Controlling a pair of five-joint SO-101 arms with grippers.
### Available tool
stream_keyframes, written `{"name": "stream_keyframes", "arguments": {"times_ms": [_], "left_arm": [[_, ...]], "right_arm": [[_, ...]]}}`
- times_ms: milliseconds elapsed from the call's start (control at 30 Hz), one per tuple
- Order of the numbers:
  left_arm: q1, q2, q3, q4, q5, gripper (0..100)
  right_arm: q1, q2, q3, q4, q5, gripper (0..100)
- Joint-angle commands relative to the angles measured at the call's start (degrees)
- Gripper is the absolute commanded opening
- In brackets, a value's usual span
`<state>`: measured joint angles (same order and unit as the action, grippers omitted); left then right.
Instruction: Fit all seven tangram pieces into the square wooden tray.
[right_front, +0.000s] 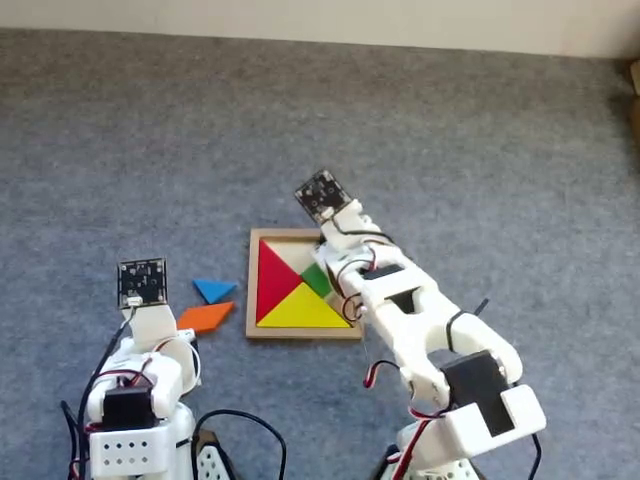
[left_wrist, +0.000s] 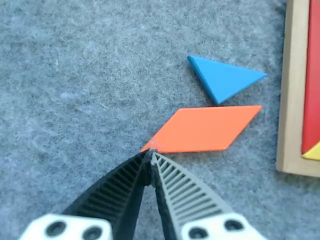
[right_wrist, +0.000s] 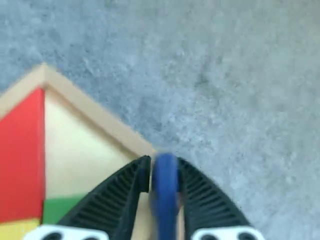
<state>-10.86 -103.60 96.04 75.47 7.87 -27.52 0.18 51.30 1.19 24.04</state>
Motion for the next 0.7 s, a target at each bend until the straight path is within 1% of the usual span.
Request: {"name": "stream_keyframes", "arguments": {"times_ms": [0, 133, 300, 667], "left_arm": [[-0.4, 0.0, 1.2, 0.2, -0.4, 1], [-0.4, 0.0, 1.2, 0.2, -0.4, 1], [-0.4, 0.0, 1.2, 0.2, -0.4, 1], [-0.4, 0.0, 1.2, 0.2, -0.4, 1]], "right_arm": [[-1.6, -2.0, -1.9, 3.5, 0.5, 14.6], [-3.8, -6.0, -1.9, 7.9, 0.4, 14.6], [-5.9, -10.9, -1.9, 13.7, -4.4, 14.6], [-5.9, -12.9, -1.9, 14.4, -4.7, 14.6]]}}
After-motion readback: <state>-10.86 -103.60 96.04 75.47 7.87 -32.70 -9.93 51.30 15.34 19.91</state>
